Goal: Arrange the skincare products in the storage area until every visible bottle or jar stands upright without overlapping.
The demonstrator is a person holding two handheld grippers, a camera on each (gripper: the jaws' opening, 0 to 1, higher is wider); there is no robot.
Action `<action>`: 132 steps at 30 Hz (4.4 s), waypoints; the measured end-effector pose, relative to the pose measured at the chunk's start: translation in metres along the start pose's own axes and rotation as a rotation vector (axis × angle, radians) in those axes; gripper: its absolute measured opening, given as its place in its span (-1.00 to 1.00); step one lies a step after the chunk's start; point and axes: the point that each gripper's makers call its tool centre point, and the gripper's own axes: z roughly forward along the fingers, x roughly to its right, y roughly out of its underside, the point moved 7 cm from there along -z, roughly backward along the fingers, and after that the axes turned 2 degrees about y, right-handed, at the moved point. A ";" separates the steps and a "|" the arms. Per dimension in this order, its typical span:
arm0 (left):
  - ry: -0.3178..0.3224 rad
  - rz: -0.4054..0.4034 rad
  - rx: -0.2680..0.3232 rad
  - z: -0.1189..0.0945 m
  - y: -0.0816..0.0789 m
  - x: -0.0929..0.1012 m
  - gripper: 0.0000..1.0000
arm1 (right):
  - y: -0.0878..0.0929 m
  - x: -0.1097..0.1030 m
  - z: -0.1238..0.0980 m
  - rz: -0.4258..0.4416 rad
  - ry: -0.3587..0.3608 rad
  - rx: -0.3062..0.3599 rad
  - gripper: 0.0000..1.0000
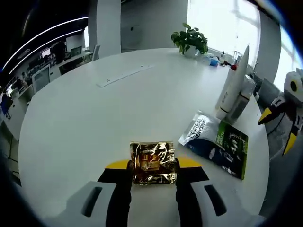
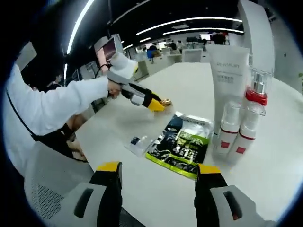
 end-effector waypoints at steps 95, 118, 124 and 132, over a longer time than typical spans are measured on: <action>0.082 0.361 0.096 -0.053 0.032 0.075 -0.40 | -0.035 0.016 0.058 0.472 -0.116 0.146 -1.00; 0.142 0.358 -0.105 -0.020 0.027 0.053 -0.02 | -0.039 0.011 0.059 0.397 -0.099 0.119 -1.00; 0.159 0.343 -0.124 -0.010 0.019 0.048 -0.01 | -0.041 0.008 0.059 0.380 -0.109 0.118 -0.91; 0.181 0.415 -0.215 -0.002 0.018 0.046 0.01 | -0.044 0.007 0.058 0.377 -0.116 0.120 -0.89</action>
